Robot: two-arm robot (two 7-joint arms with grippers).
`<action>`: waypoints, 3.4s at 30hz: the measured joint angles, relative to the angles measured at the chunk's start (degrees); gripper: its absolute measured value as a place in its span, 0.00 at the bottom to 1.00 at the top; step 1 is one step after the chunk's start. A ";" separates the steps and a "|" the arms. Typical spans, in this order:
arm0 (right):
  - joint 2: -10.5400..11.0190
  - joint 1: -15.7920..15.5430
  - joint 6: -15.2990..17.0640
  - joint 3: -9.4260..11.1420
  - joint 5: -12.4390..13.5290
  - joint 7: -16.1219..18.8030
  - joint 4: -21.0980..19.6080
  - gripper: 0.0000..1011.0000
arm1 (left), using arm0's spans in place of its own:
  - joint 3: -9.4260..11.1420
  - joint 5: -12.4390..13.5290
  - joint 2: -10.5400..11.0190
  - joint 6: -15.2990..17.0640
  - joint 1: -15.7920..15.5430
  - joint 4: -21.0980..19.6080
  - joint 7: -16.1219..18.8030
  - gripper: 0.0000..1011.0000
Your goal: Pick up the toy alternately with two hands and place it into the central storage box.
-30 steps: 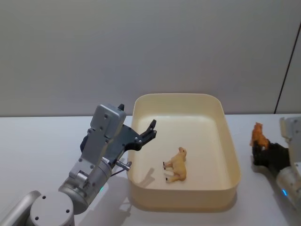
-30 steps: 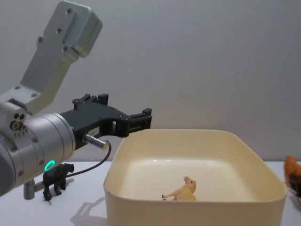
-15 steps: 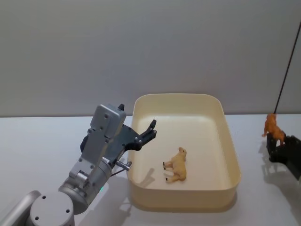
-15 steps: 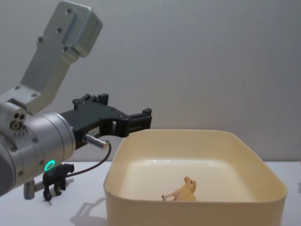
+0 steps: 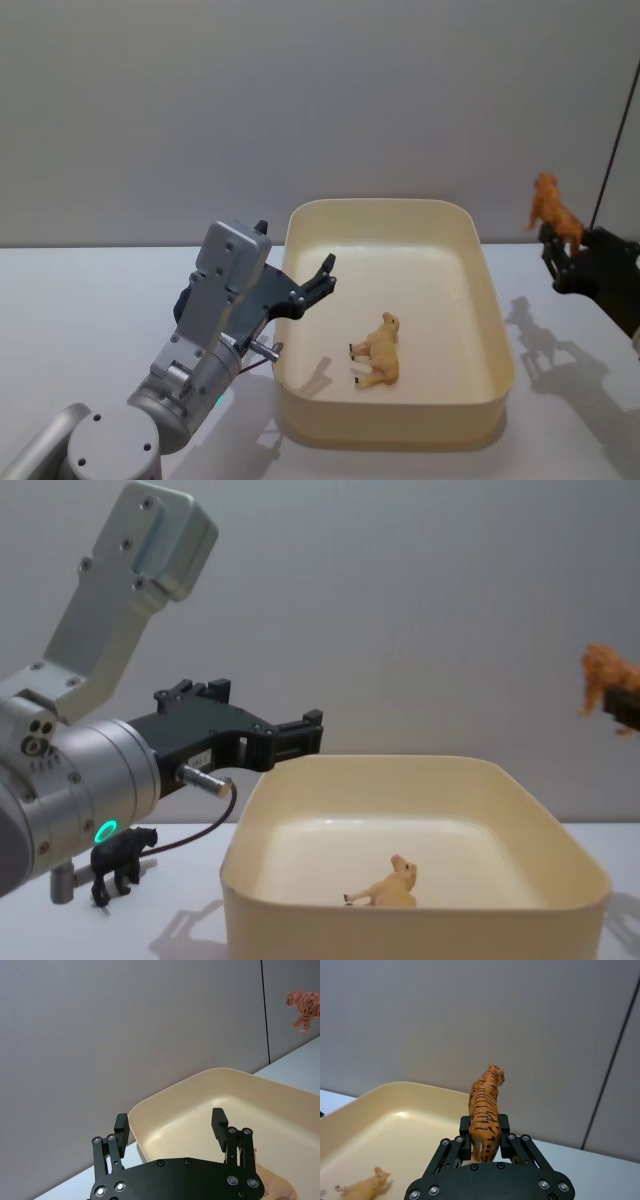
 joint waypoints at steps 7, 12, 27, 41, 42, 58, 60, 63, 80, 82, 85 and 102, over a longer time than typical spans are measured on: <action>-1.98 3.20 2.70 -1.49 0.67 3.58 1.11 0.28 | 0.00 0.00 0.00 0.00 0.00 0.00 0.00 0.99; -4.47 6.25 4.87 -3.36 0.33 5.65 4.21 0.28 | 0.00 0.00 0.00 0.00 0.00 0.00 0.00 0.99; -8.94 11.91 7.50 -6.71 -1.26 9.01 11.57 0.64 | 0.00 0.00 0.00 0.00 0.00 0.00 0.00 0.99; -6.77 10.34 7.62 -4.80 0.49 7.45 9.05 0.99 | 0.00 0.00 0.00 0.00 0.00 0.00 0.00 0.99; -6.50 10.08 7.61 -4.57 0.69 7.27 8.71 0.99 | 0.00 0.00 0.00 0.00 0.00 0.00 0.00 0.99; -2.74 6.37 7.55 -1.35 3.79 4.43 3.80 0.99 | 0.00 0.00 0.00 0.00 0.00 0.00 0.00 0.99; -2.58 6.23 7.55 -1.22 3.91 4.31 3.61 0.99 | 0.00 0.00 0.00 0.00 0.00 0.00 -0.01 0.99; -2.32 5.99 7.55 -1.00 4.08 4.13 3.30 0.99 | 0.00 0.00 -0.04 0.01 -0.05 0.03 -0.09 0.99; -1.62 5.31 7.55 -0.42 4.62 3.61 2.39 0.99 | -1.74 -2.41 -0.03 6.79 -1.91 1.62 -3.63 0.99; -1.60 5.28 7.55 -0.40 4.64 3.59 2.35 0.99 | -2.02 -2.84 0.17 7.57 -1.91 1.62 -3.50 0.99; -1.55 5.22 7.55 -0.36 4.68 3.56 2.28 0.99 | -2.61 -3.93 0.62 9.17 -1.79 1.58 -2.68 0.99; -1.45 5.12 7.55 -0.25 4.79 3.46 2.13 0.99 | -6.14 -12.10 1.57 16.40 -1.15 2.57 5.79 0.99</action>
